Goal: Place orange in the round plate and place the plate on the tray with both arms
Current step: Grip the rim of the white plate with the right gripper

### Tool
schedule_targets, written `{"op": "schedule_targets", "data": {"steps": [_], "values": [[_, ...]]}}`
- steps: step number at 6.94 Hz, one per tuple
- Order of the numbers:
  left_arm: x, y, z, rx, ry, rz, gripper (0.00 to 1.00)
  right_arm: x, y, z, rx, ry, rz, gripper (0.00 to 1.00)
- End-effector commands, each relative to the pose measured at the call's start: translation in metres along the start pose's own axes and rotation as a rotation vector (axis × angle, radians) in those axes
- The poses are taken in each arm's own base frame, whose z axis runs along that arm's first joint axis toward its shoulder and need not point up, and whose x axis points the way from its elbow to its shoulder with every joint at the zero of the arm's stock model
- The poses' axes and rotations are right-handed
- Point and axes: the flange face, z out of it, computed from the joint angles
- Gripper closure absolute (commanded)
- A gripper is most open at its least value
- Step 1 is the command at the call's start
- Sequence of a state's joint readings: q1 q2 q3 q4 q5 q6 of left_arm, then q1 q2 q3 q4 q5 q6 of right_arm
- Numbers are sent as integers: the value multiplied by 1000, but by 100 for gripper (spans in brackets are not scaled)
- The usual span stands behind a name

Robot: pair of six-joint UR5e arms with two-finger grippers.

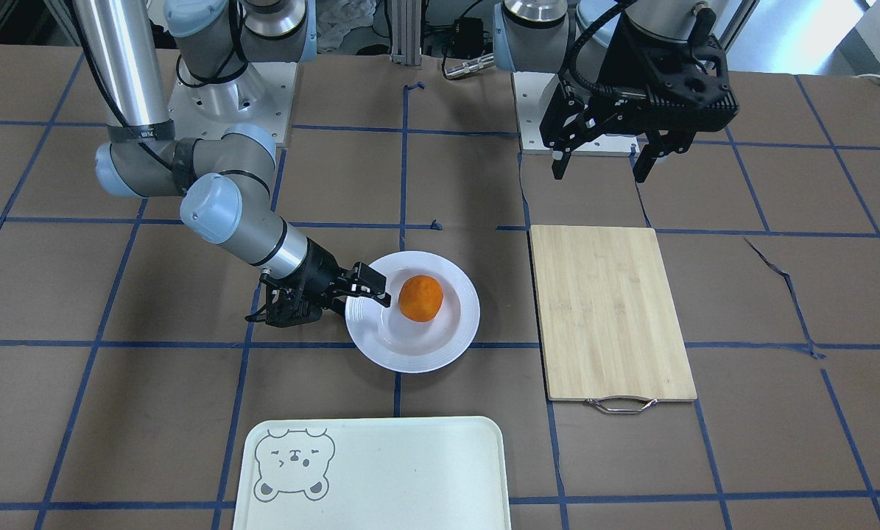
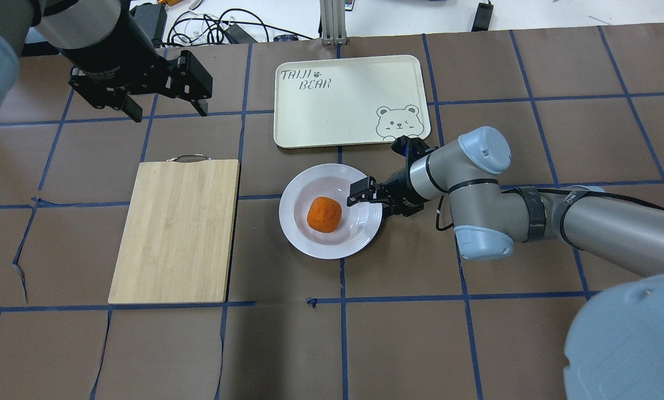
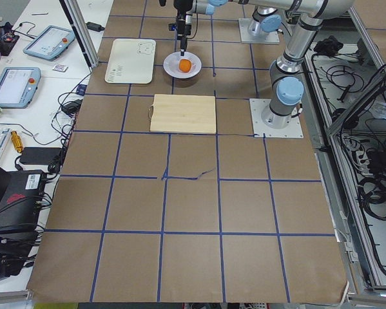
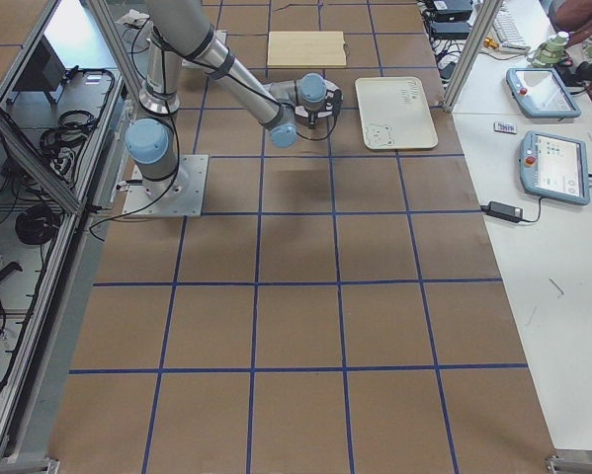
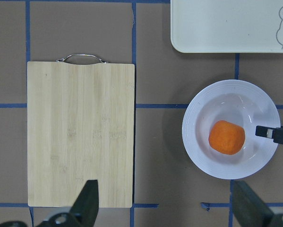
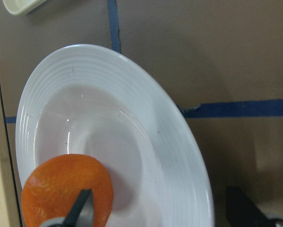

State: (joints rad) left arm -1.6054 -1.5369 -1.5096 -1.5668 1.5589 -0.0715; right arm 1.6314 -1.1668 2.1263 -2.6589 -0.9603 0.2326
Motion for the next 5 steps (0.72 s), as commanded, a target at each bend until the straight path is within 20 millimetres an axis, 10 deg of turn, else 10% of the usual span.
{"op": "schedule_targets", "data": {"steps": [1,5], "values": [[-2,-1,-1,2,-1,-3,0,5,8,5,-16,3,94,2],[0,0,-1,2,-1,0,0,2,15,7,-23,-46,91,47]]}}
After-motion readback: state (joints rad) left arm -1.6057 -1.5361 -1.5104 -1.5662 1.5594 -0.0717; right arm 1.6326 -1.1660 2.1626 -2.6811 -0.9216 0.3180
